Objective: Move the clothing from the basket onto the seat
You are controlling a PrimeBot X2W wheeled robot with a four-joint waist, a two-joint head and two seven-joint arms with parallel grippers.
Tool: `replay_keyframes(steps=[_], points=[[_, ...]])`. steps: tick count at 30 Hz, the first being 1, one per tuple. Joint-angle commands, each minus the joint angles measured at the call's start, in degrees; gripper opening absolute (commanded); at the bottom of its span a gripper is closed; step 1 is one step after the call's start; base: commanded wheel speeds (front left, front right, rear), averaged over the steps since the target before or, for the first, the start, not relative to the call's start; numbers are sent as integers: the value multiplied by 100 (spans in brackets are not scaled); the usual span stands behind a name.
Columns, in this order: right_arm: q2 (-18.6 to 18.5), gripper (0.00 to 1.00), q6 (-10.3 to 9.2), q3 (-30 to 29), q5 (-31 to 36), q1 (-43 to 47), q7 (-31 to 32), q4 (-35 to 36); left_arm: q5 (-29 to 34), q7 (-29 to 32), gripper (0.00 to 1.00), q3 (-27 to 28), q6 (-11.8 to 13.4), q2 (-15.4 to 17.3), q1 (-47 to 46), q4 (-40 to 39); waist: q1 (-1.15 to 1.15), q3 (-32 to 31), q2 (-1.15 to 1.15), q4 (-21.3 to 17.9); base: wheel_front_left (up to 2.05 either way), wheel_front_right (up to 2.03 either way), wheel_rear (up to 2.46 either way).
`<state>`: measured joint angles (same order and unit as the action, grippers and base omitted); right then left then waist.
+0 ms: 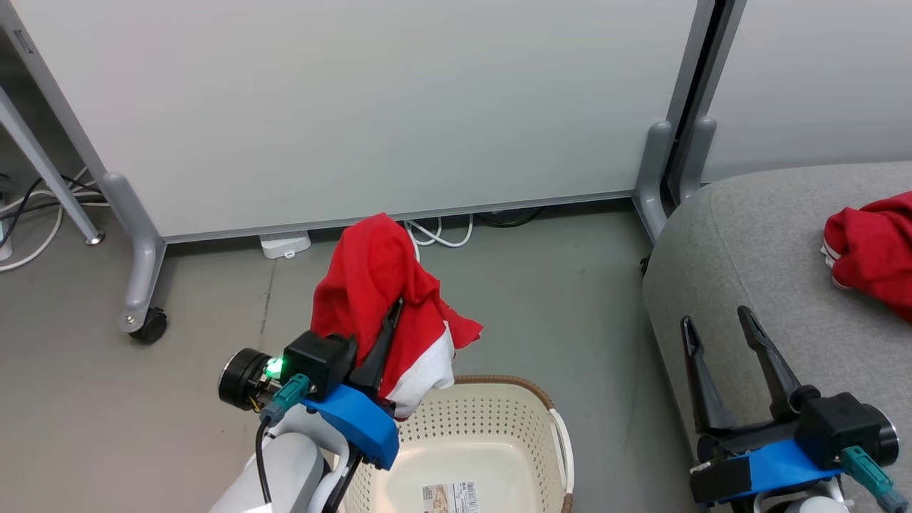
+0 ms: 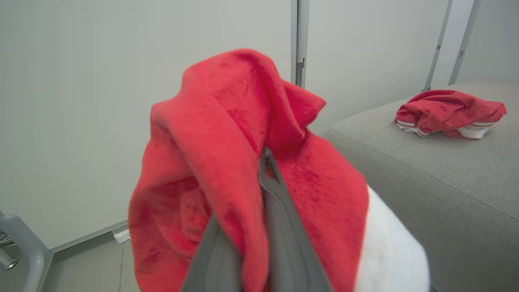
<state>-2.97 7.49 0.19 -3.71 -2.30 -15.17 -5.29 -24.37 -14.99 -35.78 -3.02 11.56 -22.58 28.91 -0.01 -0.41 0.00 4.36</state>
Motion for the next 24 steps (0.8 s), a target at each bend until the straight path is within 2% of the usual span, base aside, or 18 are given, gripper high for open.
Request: replay_keyframes(steps=[1, 12, 24], points=[[13, 100, 1, 12, -53, 74, 3, -20, 27, -28, 0, 51, -1, 14, 38, -30, 1, -5, 0, 7, 0, 0, 0], [14, 100, 1, 280, -92, -113, 3, 27, 193, -29, 0, 143, -80, -9, 3, -83, 1, 22, 0, 34, 0, 0, 0], [7, 100, 1, 1736, -452, -1065, 3, -392, 386, -29, 0, 47, -161, -146, -352, -84, 1, 292, 0, 185, 0, 0, 0]])
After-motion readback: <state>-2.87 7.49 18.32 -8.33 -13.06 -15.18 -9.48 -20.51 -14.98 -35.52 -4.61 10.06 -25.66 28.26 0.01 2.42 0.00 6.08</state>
